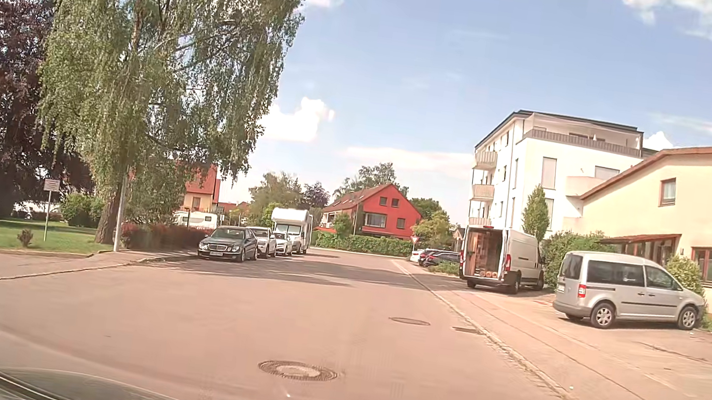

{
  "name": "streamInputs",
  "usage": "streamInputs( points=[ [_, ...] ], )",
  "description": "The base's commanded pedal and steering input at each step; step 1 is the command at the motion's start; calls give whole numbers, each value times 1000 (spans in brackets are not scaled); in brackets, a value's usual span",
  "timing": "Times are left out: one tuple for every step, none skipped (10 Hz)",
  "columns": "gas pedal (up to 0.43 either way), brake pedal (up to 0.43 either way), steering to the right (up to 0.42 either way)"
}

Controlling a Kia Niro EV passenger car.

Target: Follow the waypoints while adhering to traffic rules and regulations

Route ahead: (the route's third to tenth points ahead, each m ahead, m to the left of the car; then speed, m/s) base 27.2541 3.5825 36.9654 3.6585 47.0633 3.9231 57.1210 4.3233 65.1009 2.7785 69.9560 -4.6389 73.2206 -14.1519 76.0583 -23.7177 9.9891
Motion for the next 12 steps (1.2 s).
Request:
streamInputs(
  points=[
    [20, 18, -2],
    [28, 18, -3],
    [28, 18, -3],
    [28, 18, -3],
    [20, 18, -4],
    [8, 18, -6],
    [8, 18, -8],
    [0, 18, -6],
    [0, 18, -2],
    [0, 18, -2],
    [0, 18, -1],
    [0, 18, 1]
  ],
)
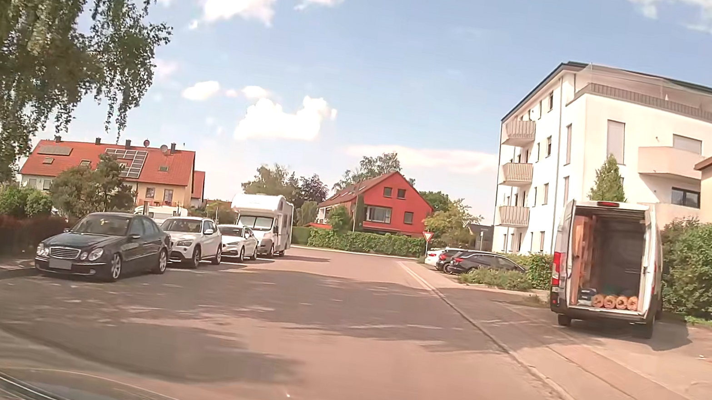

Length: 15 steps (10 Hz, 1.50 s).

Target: Follow the waypoints while adhering to traffic rules and regulations

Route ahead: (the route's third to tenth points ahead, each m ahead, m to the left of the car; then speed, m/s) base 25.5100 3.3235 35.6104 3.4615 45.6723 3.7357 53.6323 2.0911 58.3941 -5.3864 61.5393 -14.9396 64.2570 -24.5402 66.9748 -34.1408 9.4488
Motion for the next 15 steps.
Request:
streamInputs(
  points=[
    [0, 18, 0],
    [0, 18, -1],
    [0, 18, -1],
    [0, 18, 0],
    [0, 18, 0],
    [0, 18, 0],
    [0, 18, 0],
    [0, 18, 0],
    [0, 18, 0],
    [0, 30, -1],
    [0, 61, -2],
    [0, 146, -3],
    [0, 195, -3],
    [0, 201, -3],
    [0, 195, -5]
  ],
)
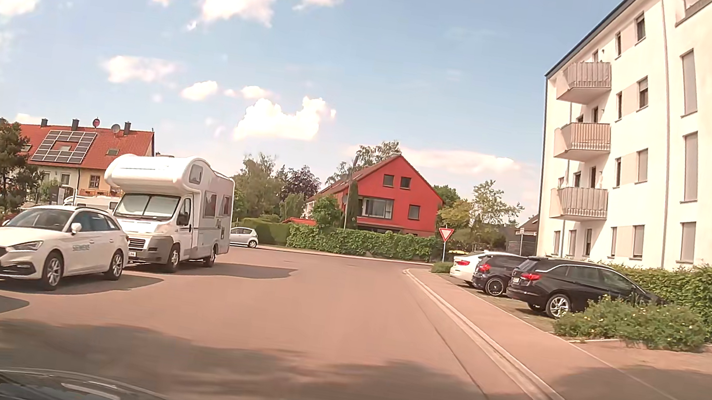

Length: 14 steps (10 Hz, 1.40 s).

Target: Follow the waypoints while adhering to traffic rules and regulations

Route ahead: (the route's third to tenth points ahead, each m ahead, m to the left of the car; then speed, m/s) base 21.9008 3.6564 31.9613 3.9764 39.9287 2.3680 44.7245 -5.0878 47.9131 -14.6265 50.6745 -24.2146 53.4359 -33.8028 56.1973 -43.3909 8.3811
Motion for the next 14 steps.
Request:
streamInputs(
  points=[
    [0, 201, -7],
    [0, 195, -7],
    [0, 201, -7],
    [0, 220, -6],
    [0, 232, -2],
    [0, 232, -2],
    [0, 226, -3],
    [0, 220, -5],
    [0, 213, -5],
    [0, 201, -5],
    [0, 183, -6],
    [0, 177, -6],
    [0, 177, -6],
    [0, 177, -6]
  ],
)
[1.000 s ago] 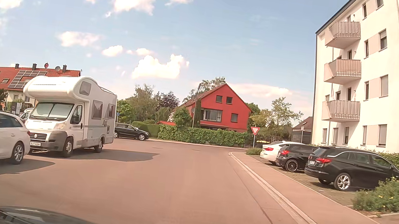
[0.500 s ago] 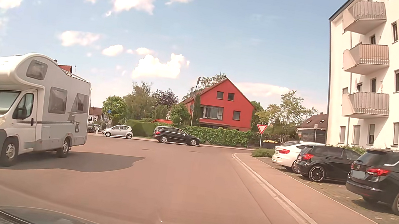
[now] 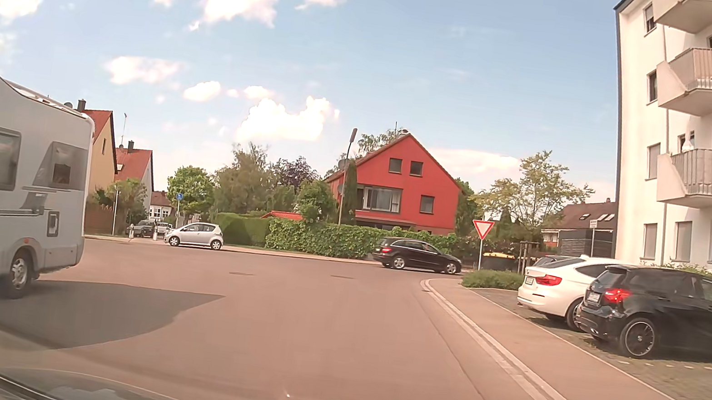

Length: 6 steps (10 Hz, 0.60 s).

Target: Follow the waypoints while adhering to traffic rules and regulations

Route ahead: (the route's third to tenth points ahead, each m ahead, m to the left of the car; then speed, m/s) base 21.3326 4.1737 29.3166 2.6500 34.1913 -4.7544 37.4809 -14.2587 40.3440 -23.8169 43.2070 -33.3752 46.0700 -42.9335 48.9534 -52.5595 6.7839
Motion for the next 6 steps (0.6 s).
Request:
streamInputs(
  points=[
    [0, 177, -7],
    [0, 177, -8],
    [0, 177, -10],
    [0, 177, -10],
    [0, 177, -9],
    [0, 177, -7]
  ],
)
